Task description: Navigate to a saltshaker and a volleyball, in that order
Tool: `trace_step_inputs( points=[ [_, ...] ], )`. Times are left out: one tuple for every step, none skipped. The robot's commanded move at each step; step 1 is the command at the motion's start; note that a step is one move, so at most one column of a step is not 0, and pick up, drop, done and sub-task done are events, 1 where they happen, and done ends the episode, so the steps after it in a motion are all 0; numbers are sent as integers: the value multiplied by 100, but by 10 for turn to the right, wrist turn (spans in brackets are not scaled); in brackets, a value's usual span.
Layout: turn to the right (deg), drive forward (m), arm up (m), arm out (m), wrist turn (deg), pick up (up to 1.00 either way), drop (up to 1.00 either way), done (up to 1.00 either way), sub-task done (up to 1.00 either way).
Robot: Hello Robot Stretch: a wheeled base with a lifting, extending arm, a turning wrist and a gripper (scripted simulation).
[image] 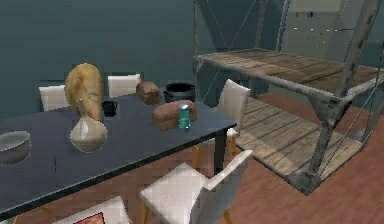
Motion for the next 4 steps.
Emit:
trace_step_inputs(
  points=[
    [-450, 0, 0, 0, 0, 0, 0, 0, 0],
    [-450, 0, 0, 0, 0, 0, 0, 0, 0],
    [-450, 0, 0, 0, 0, 0, 0, 0, 0],
    [-90, 0, 0, 0, 0, 0, 0, 0, 0]
  ],
)
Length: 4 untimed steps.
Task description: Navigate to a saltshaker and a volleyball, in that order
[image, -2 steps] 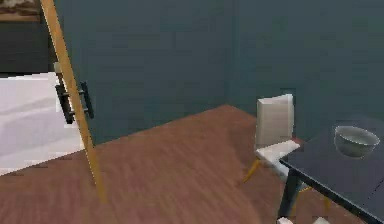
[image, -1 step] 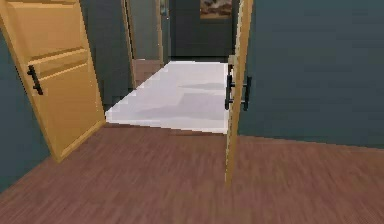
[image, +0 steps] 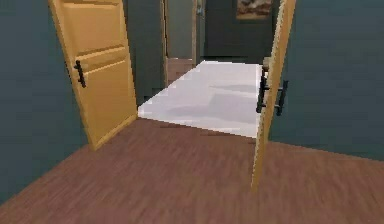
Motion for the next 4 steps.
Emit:
trace_step_inputs(
  points=[
    [0, 100, 0, 0, 0, 0, 0, 0, 0],
    [-60, 0, 0, 0, 0, 0, 0, 0, 0],
    [0, 35, 0, 0, 0, 0, 0, 0, 0],
    [240, 0, 0, 0, 0, 0, 0, 0, 0]
  ],
)
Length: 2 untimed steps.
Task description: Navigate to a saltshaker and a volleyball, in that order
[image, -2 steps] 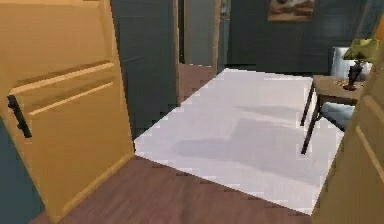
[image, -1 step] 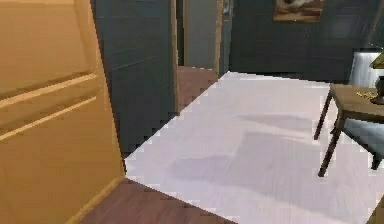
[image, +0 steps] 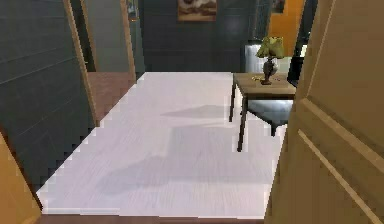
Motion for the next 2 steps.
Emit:
trace_step_inputs(
  points=[
    [0, 100, 0, 0, 0, 0, 0, 0, 0],
    [0, 100, 0, 0, 0, 0, 0, 0, 0]
  ],
)
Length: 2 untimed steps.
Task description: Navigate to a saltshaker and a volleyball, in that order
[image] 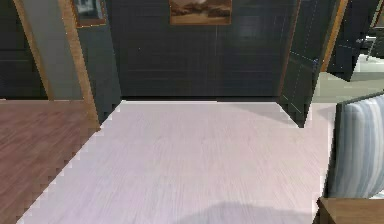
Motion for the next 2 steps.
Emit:
trace_step_inputs(
  points=[
    [30, 0, 0, 0, 0, 0, 0, 0, 0],
    [0, 90, 0, 0, 0, 0, 0, 0, 0]
  ],
)
